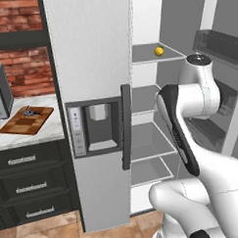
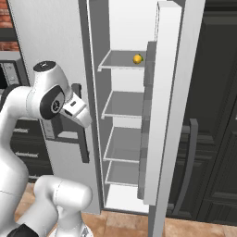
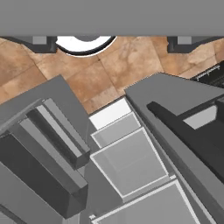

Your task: Retrieve a lemon from the fridge and place it on the cutting board with the fish.

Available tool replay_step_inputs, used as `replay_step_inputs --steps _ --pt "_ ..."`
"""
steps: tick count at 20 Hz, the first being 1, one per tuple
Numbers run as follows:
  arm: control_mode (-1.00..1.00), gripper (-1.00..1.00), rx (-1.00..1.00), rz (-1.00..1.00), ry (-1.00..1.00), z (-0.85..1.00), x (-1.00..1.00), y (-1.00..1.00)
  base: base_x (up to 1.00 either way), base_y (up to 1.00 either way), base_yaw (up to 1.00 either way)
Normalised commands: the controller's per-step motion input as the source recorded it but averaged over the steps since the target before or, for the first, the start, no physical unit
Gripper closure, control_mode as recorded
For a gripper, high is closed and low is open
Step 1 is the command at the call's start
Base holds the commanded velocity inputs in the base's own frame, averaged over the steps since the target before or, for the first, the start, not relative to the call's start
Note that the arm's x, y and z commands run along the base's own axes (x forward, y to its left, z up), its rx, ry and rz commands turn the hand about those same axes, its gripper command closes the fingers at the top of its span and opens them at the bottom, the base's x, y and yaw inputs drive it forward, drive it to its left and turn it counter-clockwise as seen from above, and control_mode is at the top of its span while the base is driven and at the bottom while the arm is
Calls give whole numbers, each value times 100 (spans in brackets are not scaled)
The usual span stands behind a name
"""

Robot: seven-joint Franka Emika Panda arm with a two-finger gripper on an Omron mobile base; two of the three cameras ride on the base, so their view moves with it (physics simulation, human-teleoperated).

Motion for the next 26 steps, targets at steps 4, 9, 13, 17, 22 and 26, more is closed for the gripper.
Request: replay_step_inputs --steps 4,9,13,17,22,26 --pt "-100 -100 0 17 12 -16 14 -9 0 0 0" --pt "-100 -100 0 6 13 -22 2 0 0 0 0" --pt "-100 -100 -3 0 1 -14 0 0 0 0 0" --pt "-100 -100 0 0 0 0 0 0 0 0 0" --pt "-100 -100 0 -1 -2 0 1 -21 0 0 0" --pt "100 -100 0 0 0 0 0 0 22 -54 -10"
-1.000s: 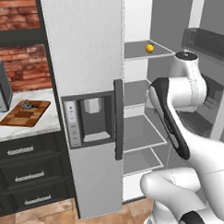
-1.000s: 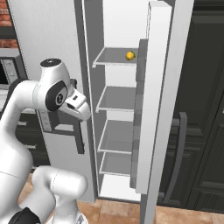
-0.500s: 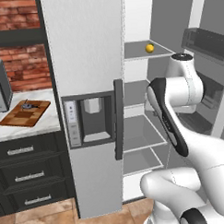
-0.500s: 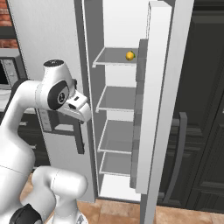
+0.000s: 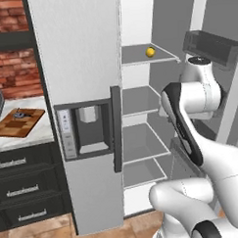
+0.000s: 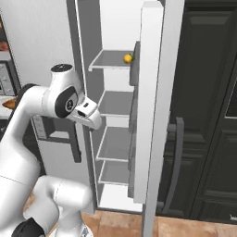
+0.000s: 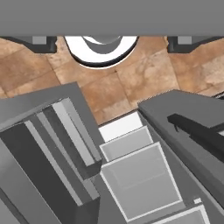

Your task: Retrieve a lemon from the fridge and place it on the cutting board with the fish.

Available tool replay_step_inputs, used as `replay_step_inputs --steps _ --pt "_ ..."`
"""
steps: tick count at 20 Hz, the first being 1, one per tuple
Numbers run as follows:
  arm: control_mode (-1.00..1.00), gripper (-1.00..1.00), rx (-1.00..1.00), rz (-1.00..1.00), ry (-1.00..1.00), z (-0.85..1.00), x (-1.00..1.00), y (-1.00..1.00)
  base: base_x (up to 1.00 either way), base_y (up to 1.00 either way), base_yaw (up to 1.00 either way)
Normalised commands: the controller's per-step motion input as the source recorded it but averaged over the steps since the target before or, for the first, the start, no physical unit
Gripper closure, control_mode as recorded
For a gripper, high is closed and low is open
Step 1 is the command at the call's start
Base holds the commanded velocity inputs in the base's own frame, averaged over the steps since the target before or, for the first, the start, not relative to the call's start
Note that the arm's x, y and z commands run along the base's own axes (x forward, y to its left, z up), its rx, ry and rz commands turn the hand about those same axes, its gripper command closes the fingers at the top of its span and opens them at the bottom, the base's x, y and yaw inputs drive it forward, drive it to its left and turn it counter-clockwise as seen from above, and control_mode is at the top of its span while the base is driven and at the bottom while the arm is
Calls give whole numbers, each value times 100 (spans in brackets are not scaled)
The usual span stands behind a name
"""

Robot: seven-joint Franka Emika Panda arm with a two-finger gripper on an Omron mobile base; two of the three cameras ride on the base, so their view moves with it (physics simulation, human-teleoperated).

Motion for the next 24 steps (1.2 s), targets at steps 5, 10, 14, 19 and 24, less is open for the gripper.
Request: replay_step_inputs --steps 5,10,14,19,24 --pt "100 -100 0 0 0 0 0 0 50 -14 -18" --pt "100 -100 0 0 0 0 0 0 76 22 -21" --pt "100 -100 0 0 0 0 0 0 73 2 -12" --pt "100 -100 0 0 0 0 0 0 57 5 -8" --pt "-100 -100 0 0 0 0 0 0 14 0 -1"
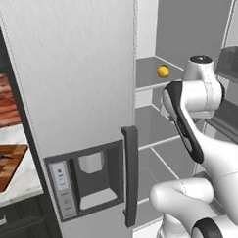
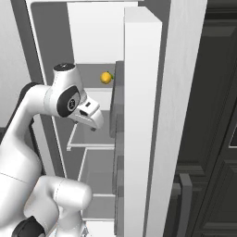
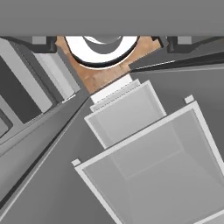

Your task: Retrieve a lemon from the fridge and place it on the cutting board with the fish.

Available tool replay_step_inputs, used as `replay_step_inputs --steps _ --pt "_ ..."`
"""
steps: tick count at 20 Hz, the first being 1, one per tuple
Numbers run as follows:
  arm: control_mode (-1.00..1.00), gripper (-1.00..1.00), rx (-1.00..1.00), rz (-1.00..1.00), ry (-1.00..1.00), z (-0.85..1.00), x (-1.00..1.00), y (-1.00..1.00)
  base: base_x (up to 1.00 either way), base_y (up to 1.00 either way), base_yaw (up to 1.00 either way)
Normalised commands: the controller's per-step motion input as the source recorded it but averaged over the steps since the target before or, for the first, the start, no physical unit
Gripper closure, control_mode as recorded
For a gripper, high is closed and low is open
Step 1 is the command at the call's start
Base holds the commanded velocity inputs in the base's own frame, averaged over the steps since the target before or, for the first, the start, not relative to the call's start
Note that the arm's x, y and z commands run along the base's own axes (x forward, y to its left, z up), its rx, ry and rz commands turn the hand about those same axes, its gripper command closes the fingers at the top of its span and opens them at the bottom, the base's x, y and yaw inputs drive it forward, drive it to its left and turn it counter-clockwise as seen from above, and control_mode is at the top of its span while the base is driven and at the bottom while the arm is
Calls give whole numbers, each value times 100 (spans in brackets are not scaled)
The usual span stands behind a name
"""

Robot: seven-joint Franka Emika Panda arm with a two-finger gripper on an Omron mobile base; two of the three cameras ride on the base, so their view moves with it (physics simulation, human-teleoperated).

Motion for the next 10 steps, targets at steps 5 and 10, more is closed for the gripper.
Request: replay_step_inputs --steps 5,10 --pt "-100 -100 -2 0 -6 13 0 1 0 0 0" --pt "-100 -100 -17 5 -21 66 11 0 0 0 0"
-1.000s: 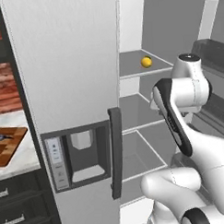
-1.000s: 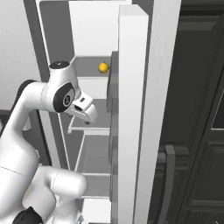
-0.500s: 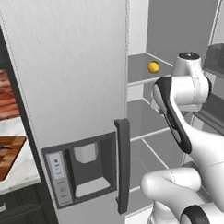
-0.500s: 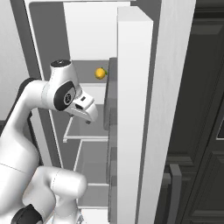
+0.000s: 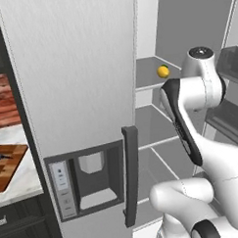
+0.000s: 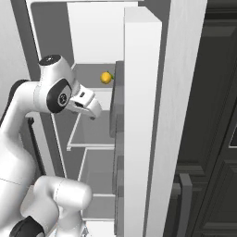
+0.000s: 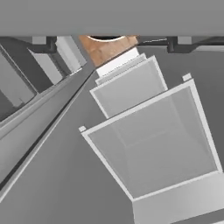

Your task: Retrieve a lemon from the fridge and place it on the cutting board with the fish.

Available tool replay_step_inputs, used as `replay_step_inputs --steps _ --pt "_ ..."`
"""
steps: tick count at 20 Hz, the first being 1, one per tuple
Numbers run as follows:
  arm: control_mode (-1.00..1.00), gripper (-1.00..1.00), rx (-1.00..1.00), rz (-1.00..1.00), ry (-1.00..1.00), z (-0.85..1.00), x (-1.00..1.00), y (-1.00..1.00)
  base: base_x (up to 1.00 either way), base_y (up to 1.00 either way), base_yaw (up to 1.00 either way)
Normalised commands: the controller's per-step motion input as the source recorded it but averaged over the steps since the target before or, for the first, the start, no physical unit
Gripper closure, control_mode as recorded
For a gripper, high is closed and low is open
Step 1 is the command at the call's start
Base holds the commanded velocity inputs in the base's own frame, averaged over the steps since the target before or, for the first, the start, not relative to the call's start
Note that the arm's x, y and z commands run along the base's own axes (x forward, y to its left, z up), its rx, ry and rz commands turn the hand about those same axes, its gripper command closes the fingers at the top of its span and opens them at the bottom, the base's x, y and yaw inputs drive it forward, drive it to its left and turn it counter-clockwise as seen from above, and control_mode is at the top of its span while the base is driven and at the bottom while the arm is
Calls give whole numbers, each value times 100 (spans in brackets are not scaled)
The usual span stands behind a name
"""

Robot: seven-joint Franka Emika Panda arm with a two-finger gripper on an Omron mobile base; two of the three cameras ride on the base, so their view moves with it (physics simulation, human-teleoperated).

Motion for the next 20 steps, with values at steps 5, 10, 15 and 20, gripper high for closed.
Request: replay_step_inputs --steps 5,10,15,20 --pt "-100 -100 -6 14 -27 67 0 0 0 0 0" --pt "-100 -100 0 14 -17 73 2 0 0 0 0" --pt "-100 -100 -5 2 -6 53 20 0 0 0 0" --pt "-100 -100 -1 -3 0 2 64 0 0 0 0"
